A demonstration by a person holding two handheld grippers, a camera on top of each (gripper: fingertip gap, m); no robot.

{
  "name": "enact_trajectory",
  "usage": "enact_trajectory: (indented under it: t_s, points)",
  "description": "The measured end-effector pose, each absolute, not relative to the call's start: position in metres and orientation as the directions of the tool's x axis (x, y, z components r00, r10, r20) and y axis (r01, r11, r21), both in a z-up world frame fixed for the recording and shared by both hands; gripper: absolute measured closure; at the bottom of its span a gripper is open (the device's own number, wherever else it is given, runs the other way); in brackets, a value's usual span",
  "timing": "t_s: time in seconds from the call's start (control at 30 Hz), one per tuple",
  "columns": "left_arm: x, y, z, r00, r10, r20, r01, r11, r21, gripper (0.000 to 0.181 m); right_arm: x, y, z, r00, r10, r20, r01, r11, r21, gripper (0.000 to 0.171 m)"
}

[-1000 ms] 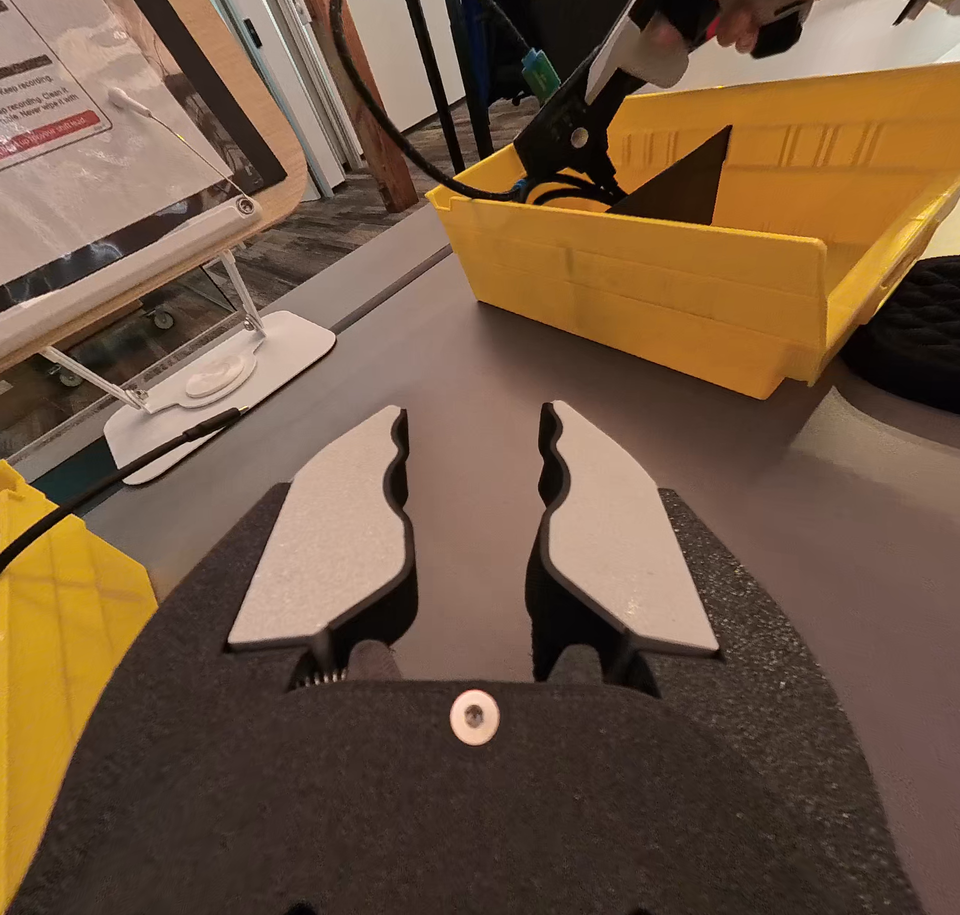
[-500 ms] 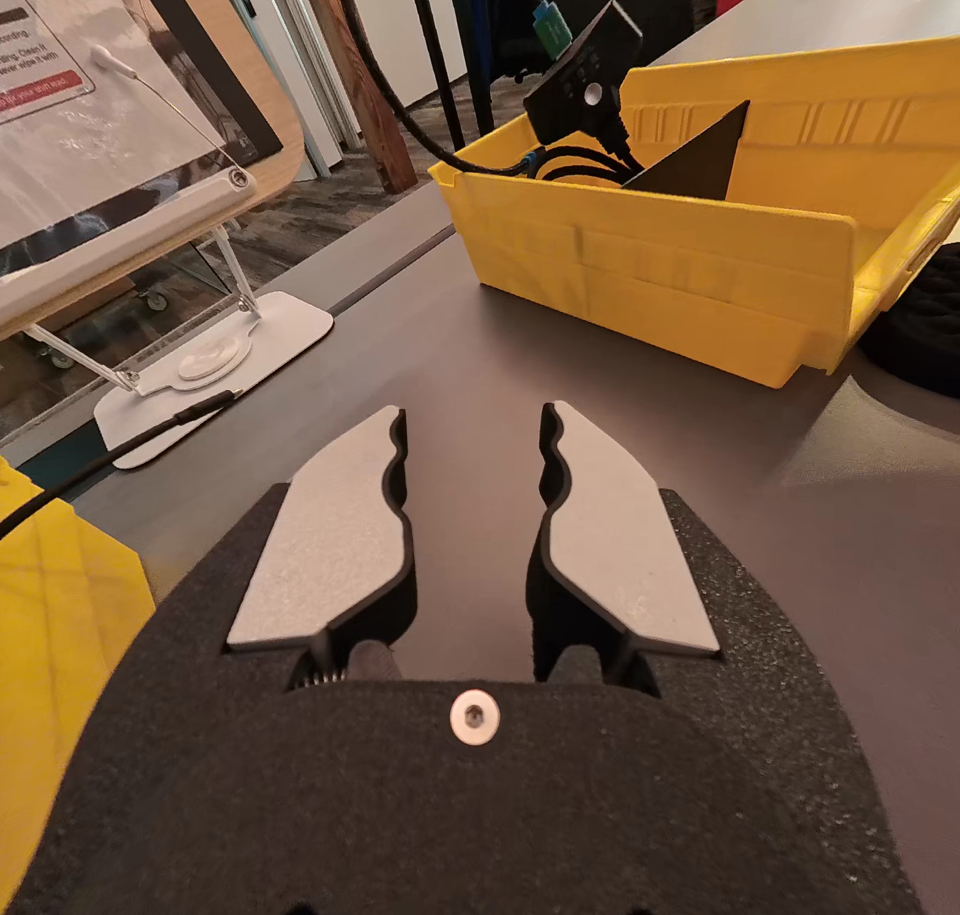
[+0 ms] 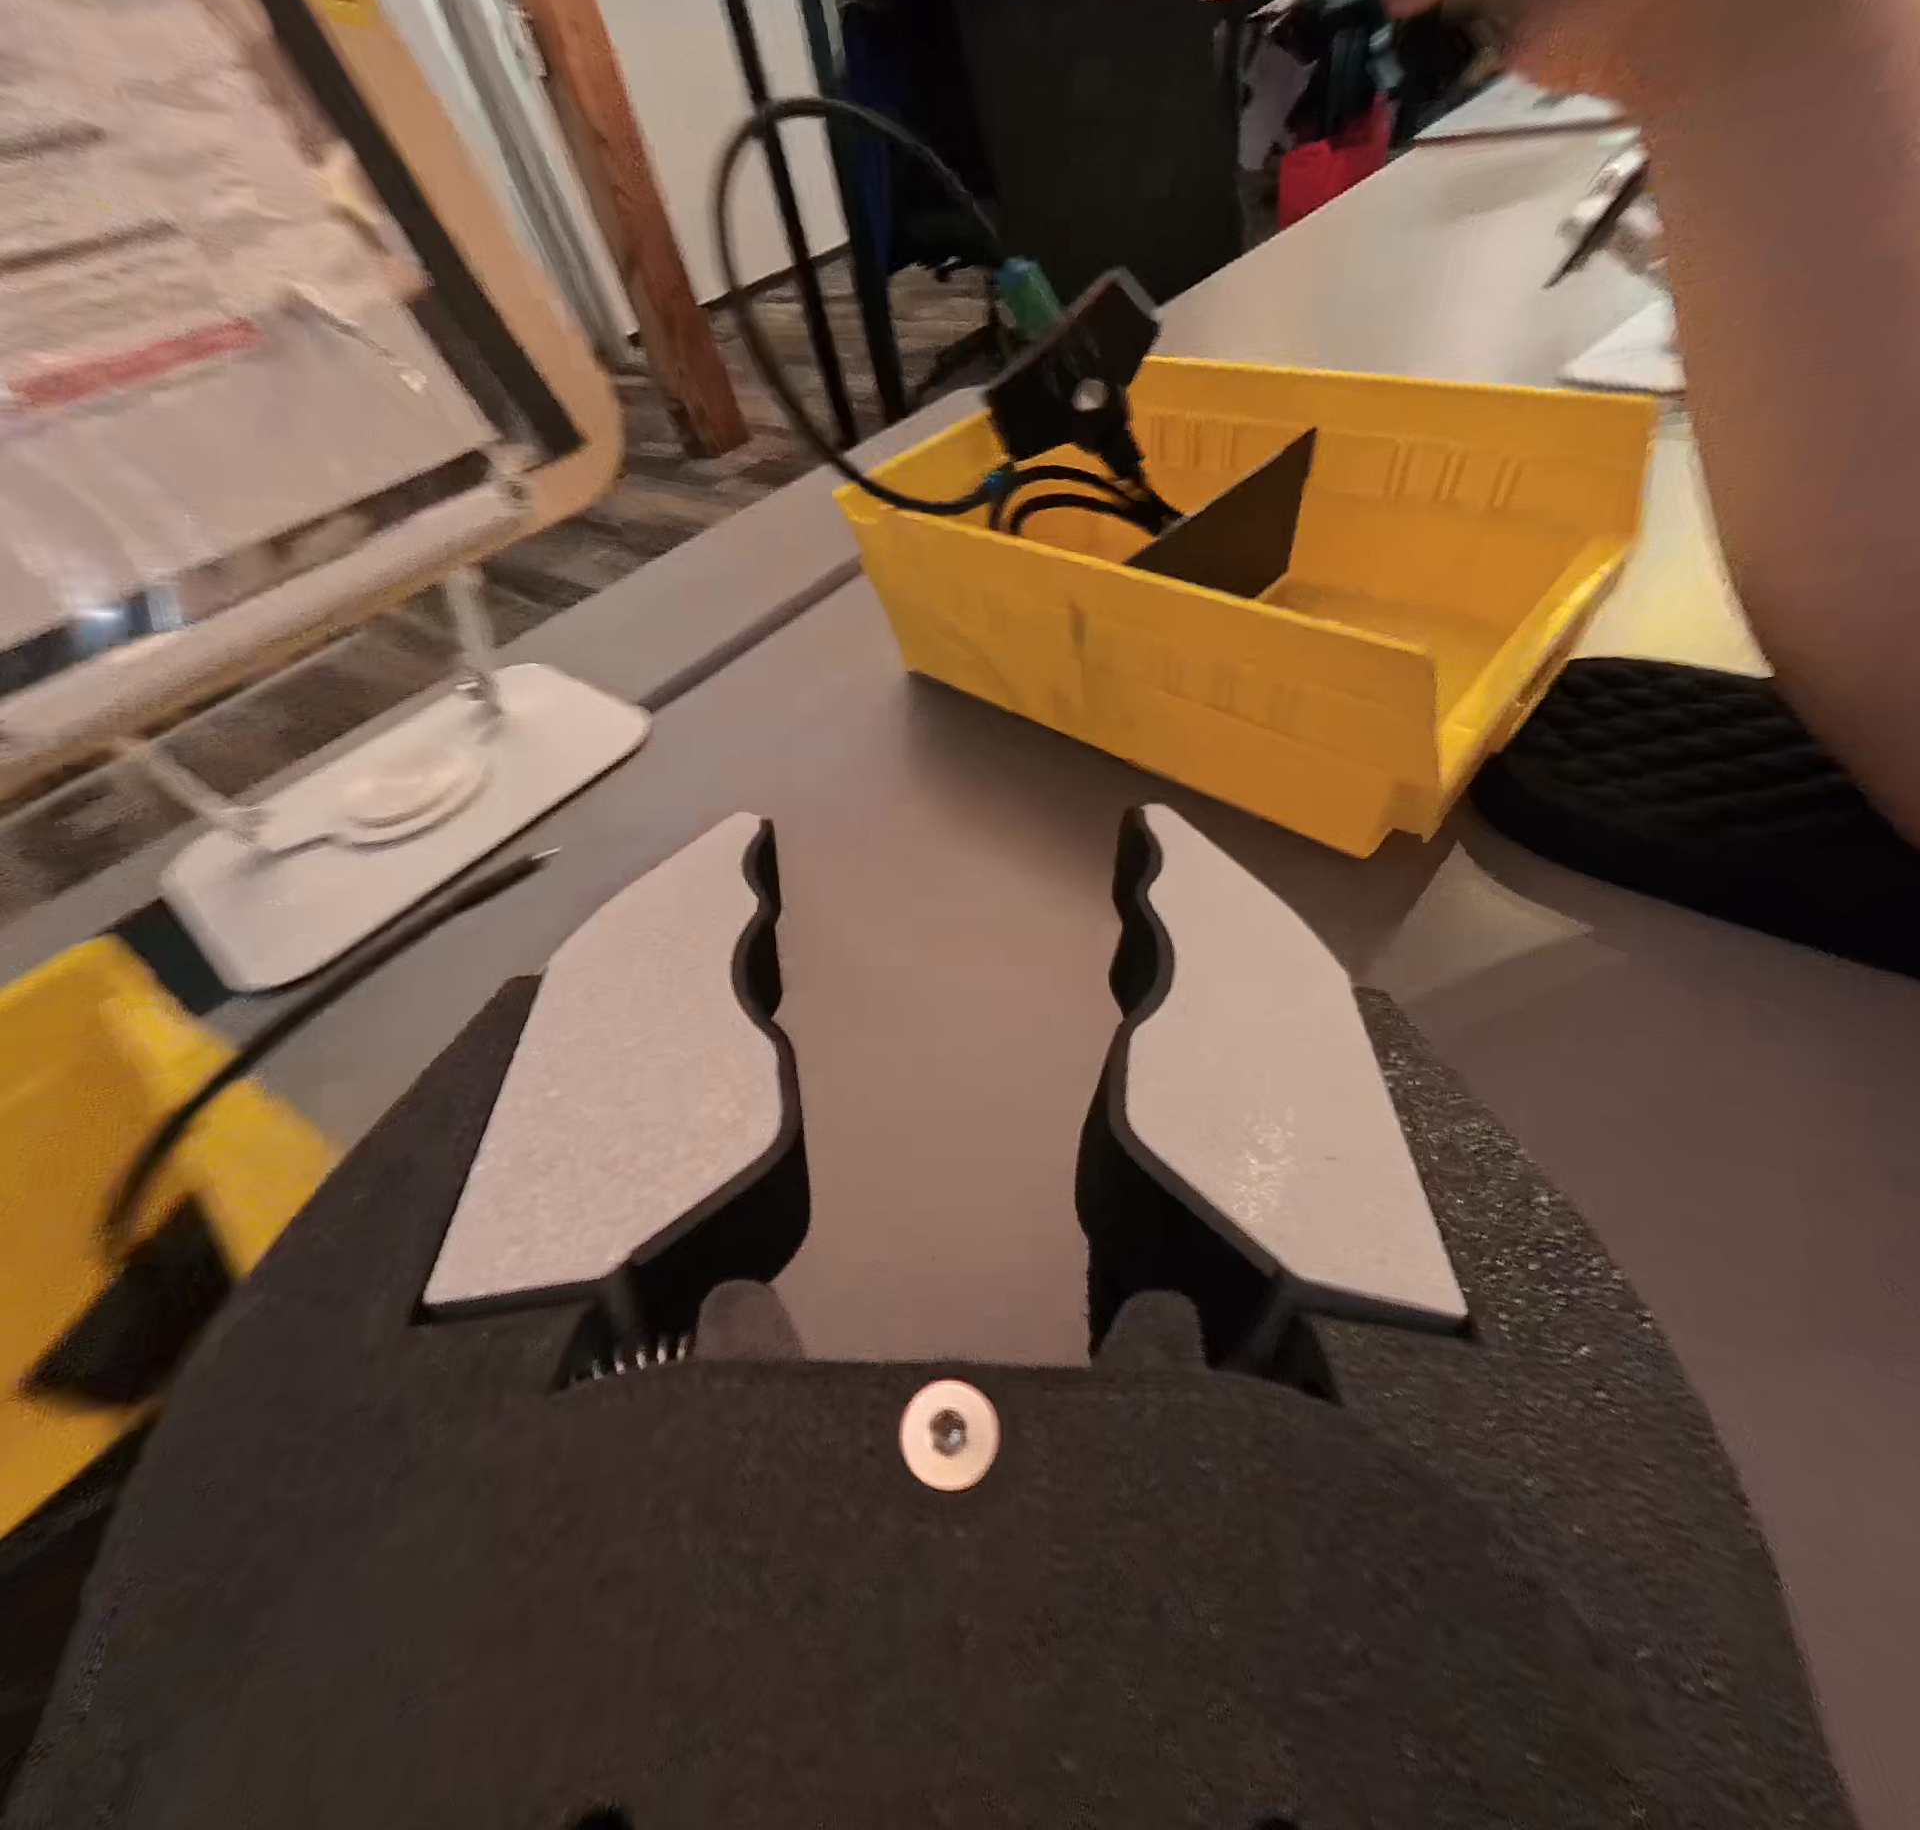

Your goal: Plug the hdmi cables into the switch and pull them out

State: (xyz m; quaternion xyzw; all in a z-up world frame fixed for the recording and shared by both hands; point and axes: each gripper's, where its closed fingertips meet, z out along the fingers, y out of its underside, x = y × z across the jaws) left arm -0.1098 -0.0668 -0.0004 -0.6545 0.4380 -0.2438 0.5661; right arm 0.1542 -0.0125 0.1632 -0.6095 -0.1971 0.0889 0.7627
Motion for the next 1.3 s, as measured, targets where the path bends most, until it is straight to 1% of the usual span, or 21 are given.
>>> enact_trajectory:
  t_s: [0.1,0.2,0.27,0.3,0.33,0.4,0.47,0.6,0.67,0.77,0.93,1.03,1.13,1.3]
  points:
    - [-0.174,-0.040,0.009,0.583,-0.760,-0.287,-0.444,-0.003,-0.896,0.121,0.157,-0.019,0.165,0.905,0.368,0.215,0.129,0.245,-0.961,0.146]
    - [-0.250,-0.010,0.001,0.629,-0.675,-0.385,-0.611,-0.124,-0.782,0.124,0.156,-0.023,0.165,0.896,0.380,0.231,0.150,0.230,-0.962,0.145]
    - [-0.289,0.003,-0.007,0.579,-0.673,-0.460,-0.715,-0.150,-0.682,0.126,0.154,-0.023,0.163,0.889,0.385,0.247,0.170,0.222,-0.960,0.143]
    - [-0.306,0.011,-0.008,0.541,-0.661,-0.520,-0.768,-0.137,-0.625,0.122,0.153,-0.023,0.163,0.889,0.379,0.258,0.182,0.225,-0.957,0.143]
    - [-0.322,0.020,-0.010,0.499,-0.641,-0.584,-0.817,-0.122,-0.564,0.123,0.153,-0.023,0.163,0.889,0.373,0.266,0.192,0.226,-0.955,0.143]
    - [-0.343,0.035,-0.016,0.422,-0.622,-0.660,-0.884,-0.119,-0.452,0.130,0.151,-0.023,0.163,0.886,0.370,0.281,0.208,0.224,-0.952,0.143]
    - [-0.347,0.046,-0.031,0.350,-0.654,-0.671,-0.919,-0.100,-0.382,0.131,0.150,-0.023,0.162,0.882,0.366,0.295,0.222,0.228,-0.948,0.144]
    - [-0.345,0.061,-0.064,0.276,-0.736,-0.618,-0.946,-0.094,-0.310,0.134,0.153,-0.024,0.161,0.885,0.353,0.304,0.237,0.222,-0.946,0.144]
    - [-0.341,0.065,-0.075,0.243,-0.763,-0.598,-0.952,-0.069,-0.299,0.138,0.154,-0.024,0.161,0.886,0.356,0.297,0.226,0.227,-0.947,0.144]
    - [-0.336,0.062,-0.083,0.196,-0.806,-0.558,-0.958,-0.036,-0.285,0.156,0.156,-0.025,0.164,0.888,0.371,0.271,0.189,0.243,-0.952,0.145]
    - [-0.337,0.058,-0.065,0.217,-0.787,-0.577,-0.944,-0.020,-0.328,0.173,0.162,-0.022,0.163,0.894,0.375,0.245,0.162,0.240,-0.957,0.146]
    - [-0.342,0.057,-0.057,0.221,-0.767,-0.603,-0.943,-0.011,-0.332,0.174,0.164,-0.020,0.161,0.895,0.371,0.247,0.168,0.232,-0.958,0.146]
    - [-0.343,0.053,-0.044,0.254,-0.758,-0.601,-0.927,-0.015,-0.374,0.174,0.163,-0.020,0.161,0.893,0.371,0.253,0.176,0.230,-0.957,0.147]
    - [-0.345,0.046,-0.003,0.365,-0.710,-0.602,-0.857,-0.003,-0.516,0.174,0.161,-0.021,0.162,0.893,0.370,0.258,0.178,0.237,-0.955,0.147]
